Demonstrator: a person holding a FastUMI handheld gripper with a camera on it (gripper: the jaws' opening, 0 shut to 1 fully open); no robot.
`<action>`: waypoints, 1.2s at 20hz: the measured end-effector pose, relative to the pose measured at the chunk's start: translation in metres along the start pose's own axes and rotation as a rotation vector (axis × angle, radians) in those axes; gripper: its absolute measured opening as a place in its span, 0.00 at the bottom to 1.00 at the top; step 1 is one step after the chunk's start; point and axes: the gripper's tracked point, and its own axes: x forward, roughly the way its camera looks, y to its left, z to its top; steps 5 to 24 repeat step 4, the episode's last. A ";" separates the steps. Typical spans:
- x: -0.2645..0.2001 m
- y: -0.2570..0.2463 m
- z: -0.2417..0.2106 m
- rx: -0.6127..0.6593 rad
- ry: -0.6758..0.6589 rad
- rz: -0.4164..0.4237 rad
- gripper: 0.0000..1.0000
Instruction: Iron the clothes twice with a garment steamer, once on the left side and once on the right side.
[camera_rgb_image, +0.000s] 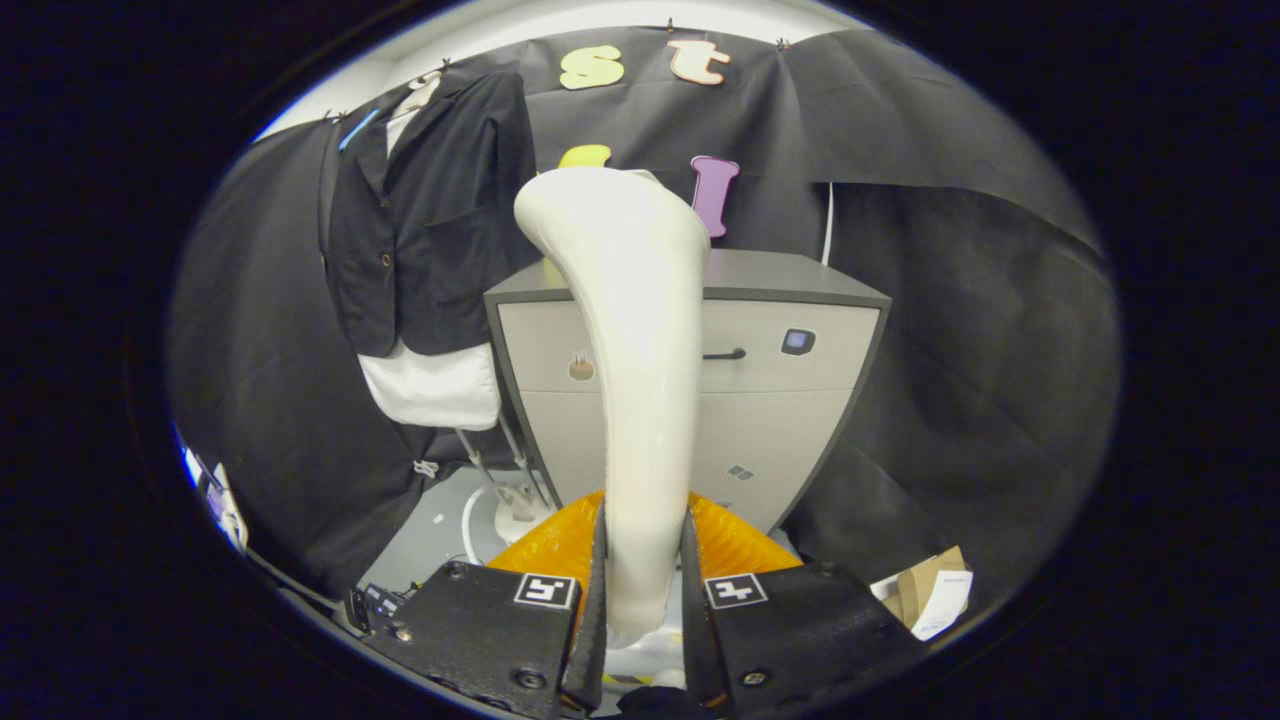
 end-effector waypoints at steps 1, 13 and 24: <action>-0.001 0.001 0.001 0.002 -0.002 -0.002 0.34; -0.004 0.005 0.003 0.002 -0.008 -0.002 0.34; -0.004 0.005 0.003 0.002 -0.008 -0.002 0.34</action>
